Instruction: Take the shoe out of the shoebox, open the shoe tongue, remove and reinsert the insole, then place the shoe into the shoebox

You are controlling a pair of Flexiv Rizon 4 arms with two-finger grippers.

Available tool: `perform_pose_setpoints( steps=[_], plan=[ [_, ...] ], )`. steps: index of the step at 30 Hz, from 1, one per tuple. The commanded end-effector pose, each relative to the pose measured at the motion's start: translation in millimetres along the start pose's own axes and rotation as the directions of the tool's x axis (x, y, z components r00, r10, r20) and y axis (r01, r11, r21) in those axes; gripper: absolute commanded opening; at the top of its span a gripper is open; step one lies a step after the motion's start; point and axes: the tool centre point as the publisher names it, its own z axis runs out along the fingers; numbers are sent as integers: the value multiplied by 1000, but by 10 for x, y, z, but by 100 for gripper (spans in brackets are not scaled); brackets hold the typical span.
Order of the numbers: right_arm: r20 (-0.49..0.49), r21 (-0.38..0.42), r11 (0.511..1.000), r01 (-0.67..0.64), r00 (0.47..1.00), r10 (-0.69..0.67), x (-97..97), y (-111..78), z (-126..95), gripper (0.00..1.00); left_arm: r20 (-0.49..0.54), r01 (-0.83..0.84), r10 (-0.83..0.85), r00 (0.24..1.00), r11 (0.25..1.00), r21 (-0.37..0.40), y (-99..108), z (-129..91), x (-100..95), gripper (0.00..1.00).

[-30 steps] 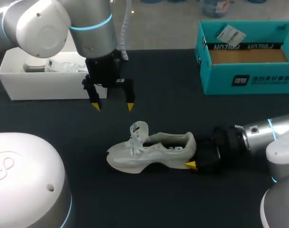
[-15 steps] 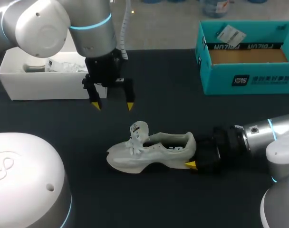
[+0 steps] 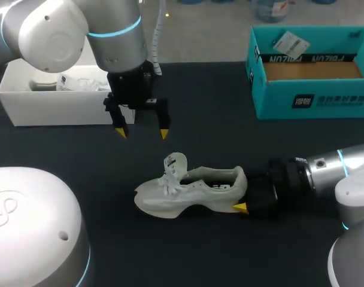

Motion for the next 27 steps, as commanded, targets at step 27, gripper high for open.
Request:
perform_pose_setpoints(
  steps=[27],
  plan=[
    [2,3,1000,0,1000,0,2,-57,48,0,68,-448,445,893,893,40,304,-48,430,100]
  ],
)
